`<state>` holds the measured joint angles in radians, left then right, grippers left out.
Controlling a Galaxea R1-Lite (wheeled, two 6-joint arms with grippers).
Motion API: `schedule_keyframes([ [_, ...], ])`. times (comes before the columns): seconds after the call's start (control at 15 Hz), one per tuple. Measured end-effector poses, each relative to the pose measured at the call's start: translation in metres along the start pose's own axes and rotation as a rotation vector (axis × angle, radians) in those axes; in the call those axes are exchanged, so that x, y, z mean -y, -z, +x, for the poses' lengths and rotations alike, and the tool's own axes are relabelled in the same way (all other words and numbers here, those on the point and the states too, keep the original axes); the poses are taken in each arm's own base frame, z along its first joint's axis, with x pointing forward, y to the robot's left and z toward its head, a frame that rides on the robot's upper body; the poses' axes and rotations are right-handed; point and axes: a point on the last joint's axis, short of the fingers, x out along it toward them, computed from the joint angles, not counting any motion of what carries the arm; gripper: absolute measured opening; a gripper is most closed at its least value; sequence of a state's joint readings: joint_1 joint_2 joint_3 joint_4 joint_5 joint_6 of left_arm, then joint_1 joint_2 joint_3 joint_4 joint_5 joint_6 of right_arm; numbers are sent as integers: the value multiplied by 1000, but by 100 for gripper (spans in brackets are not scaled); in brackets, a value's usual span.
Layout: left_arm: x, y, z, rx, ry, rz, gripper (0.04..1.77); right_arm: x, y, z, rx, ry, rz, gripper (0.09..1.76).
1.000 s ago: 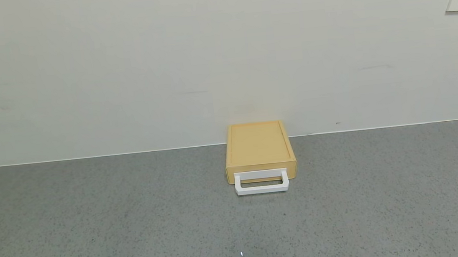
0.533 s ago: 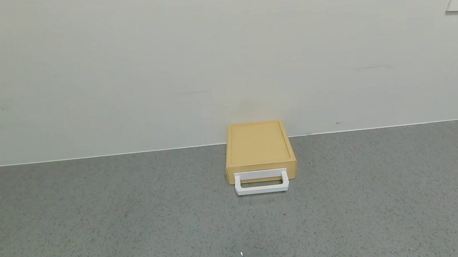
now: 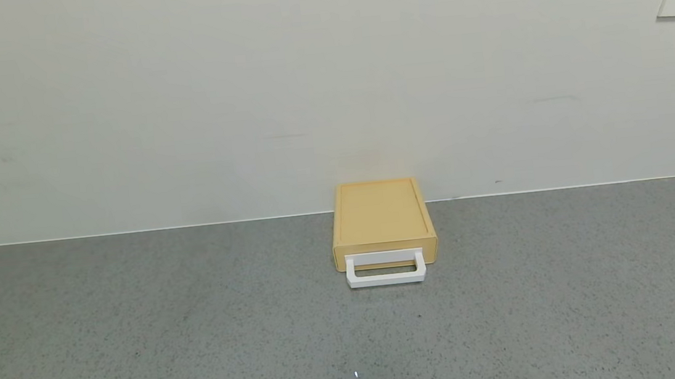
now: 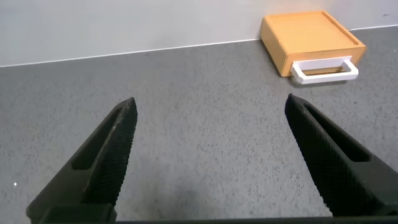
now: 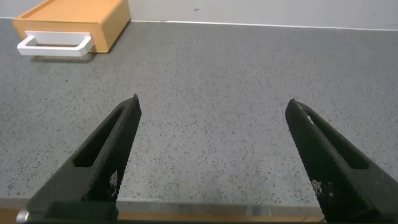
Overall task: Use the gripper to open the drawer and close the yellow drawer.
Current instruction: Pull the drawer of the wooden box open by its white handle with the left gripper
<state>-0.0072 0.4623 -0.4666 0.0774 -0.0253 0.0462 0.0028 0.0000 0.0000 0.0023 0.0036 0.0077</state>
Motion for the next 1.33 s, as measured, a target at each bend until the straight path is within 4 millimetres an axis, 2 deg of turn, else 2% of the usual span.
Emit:
schedule_keyframes([
  [0.13,-2,-29,31,-80,9,-3,172,0,0,0,0,-1,0,171],
  [0.4,1,-71,115,-299,68,-32,172,0,0,0,-1,-1,0,171],
  [0.53,13,-90,159,-381,114,-63,172,0,0,0,-1,-1,-1,171],
  [0.67,35,-102,203,-476,164,-80,172,0,0,0,-1,-2,-1,171],
  [0.8,66,-104,241,-572,201,-74,172,0,0,0,-1,-2,-3,171],
  [1.0,119,-90,284,-692,263,-31,172,0,0,0,-1,-2,-4,171],
  [1.13,152,-78,306,-735,289,-26,172,0,0,0,-1,-2,-4,171],
  [1.33,192,-66,326,-785,308,-61,172,0,0,0,0,-2,-5,171],
])
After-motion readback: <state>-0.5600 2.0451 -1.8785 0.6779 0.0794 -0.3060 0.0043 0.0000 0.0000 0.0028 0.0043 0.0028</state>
